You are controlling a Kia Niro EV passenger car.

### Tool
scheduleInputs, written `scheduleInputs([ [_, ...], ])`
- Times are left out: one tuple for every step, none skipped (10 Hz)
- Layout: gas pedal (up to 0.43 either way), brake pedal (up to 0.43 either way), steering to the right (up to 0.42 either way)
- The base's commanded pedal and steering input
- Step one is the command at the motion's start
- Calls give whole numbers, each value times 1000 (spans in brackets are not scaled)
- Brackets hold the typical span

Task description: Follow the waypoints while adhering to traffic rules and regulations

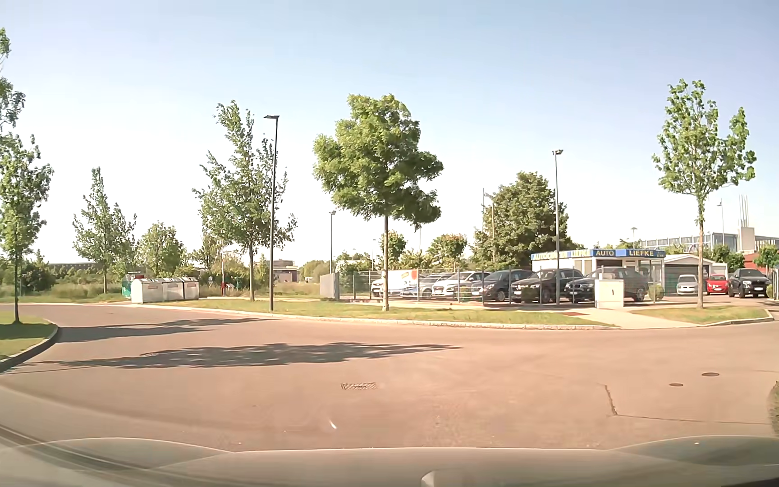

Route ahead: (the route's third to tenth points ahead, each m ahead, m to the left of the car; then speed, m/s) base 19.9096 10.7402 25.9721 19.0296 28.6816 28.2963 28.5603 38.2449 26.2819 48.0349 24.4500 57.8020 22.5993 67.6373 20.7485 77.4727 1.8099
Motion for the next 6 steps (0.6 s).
scheduleInputs([
  [150, 0, 13],
  [150, 0, 5],
  [150, 0, -4],
  [150, 0, -10],
  [150, 0, -10],
  [150, 0, -8],
])
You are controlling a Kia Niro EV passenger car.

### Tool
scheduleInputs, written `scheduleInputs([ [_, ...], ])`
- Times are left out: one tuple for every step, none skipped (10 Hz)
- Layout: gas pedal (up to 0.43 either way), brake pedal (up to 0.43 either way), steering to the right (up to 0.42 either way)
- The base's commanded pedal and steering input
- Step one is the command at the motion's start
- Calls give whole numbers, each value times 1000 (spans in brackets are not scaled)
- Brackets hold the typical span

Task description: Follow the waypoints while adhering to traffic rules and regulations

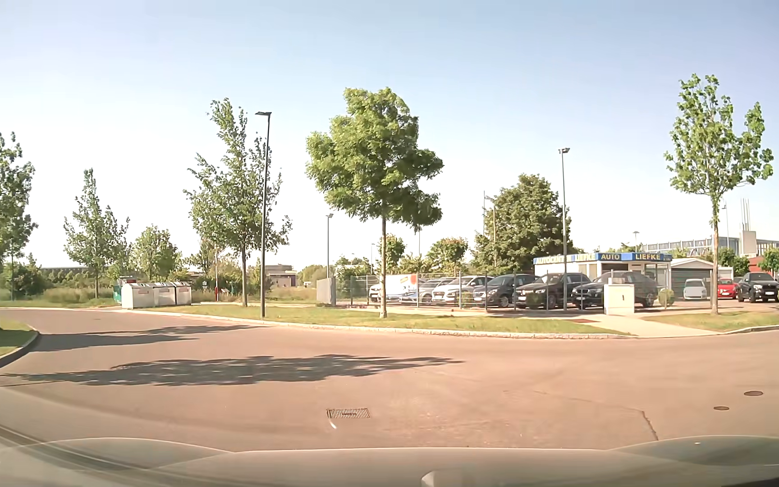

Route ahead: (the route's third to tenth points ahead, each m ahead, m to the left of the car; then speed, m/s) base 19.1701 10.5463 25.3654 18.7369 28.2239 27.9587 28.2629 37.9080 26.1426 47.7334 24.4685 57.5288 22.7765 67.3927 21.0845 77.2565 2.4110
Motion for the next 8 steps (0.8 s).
scheduleInputs([
  [150, 0, -27],
  [150, 0, -44],
  [157, 0, -58],
  [157, 0, -73],
  [157, 0, -92],
  [157, 0, -106],
  [157, 0, -127],
  [157, 0, -154],
])
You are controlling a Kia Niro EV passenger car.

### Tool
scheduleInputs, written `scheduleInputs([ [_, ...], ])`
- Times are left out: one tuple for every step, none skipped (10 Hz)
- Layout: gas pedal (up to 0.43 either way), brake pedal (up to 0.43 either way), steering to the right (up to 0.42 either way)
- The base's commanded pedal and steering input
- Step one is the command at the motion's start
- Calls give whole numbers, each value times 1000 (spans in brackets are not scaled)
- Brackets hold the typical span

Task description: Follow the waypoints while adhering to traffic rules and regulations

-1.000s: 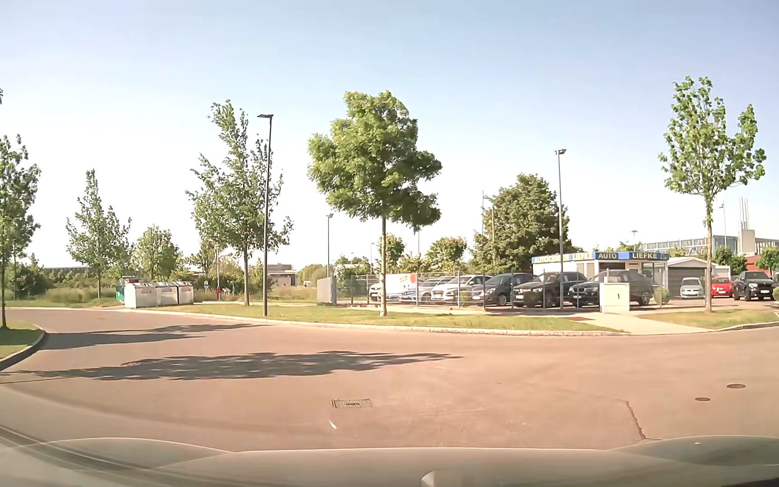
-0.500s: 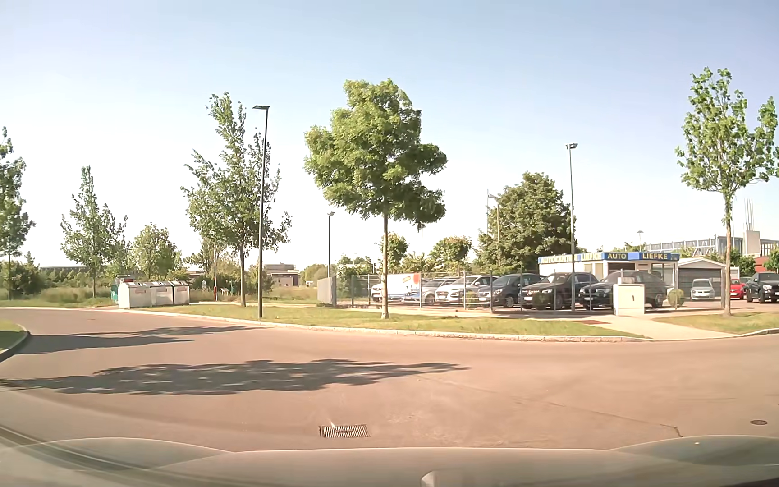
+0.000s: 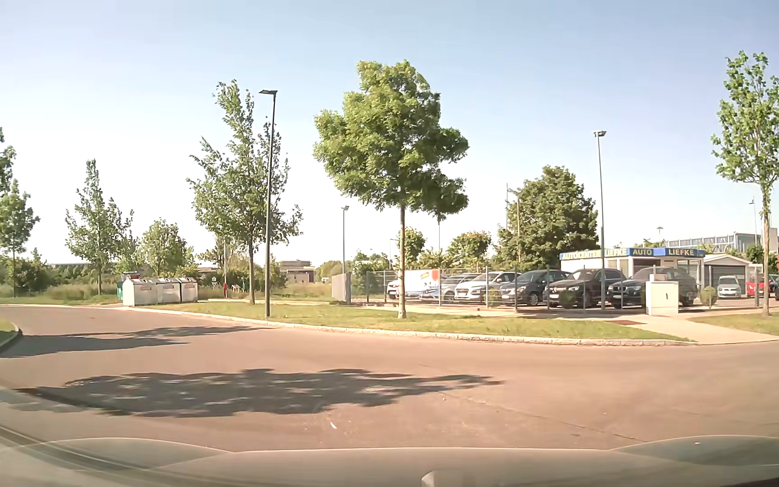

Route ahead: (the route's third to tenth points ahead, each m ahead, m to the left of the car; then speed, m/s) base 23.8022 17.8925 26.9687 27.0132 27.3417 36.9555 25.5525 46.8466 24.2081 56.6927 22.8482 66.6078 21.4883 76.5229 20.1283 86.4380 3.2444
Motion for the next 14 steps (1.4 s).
scheduleInputs([
  [169, 0, -175],
  [177, 0, -179],
  [197, 0, -182],
  [228, 0, -186],
  [268, 0, -184],
  [280, 0, -166],
  [280, 0, -136],
  [268, 0, -107],
  [260, 0, -87],
  [268, 0, -91],
  [268, 0, -97],
  [268, 0, -109],
  [268, 0, -130],
  [240, 0, -151],
])
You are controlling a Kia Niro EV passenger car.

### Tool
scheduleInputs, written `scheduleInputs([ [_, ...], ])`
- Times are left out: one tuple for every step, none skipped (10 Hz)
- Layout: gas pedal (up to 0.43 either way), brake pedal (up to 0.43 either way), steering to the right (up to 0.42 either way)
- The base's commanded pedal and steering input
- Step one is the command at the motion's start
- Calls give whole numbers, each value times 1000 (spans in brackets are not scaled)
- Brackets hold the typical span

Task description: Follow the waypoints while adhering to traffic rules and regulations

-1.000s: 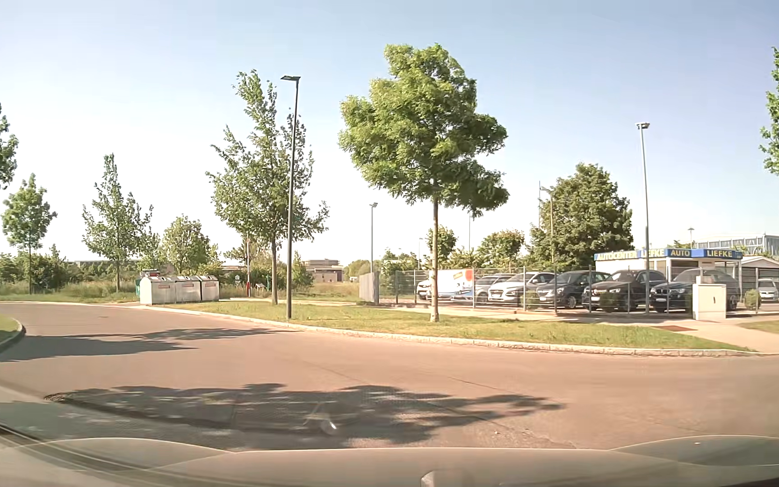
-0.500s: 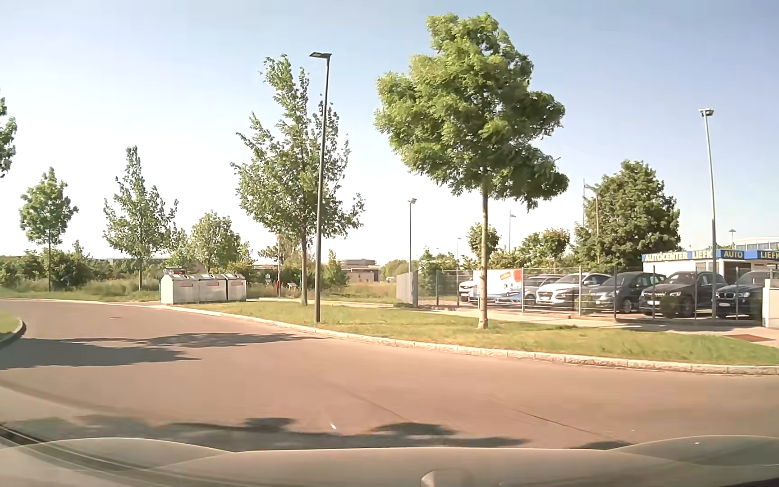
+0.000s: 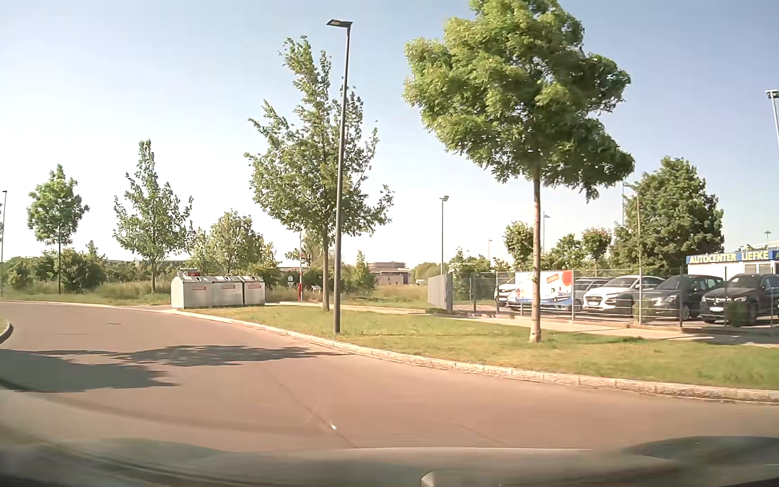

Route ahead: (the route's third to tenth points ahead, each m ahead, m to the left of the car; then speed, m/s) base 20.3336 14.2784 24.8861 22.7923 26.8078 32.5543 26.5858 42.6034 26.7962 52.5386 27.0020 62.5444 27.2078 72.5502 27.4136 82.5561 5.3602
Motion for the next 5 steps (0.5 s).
scheduleInputs([
  [240, 0, -173],
  [240, 0, -186],
  [240, 0, -190],
  [240, 0, -196],
  [240, 0, -205],
])
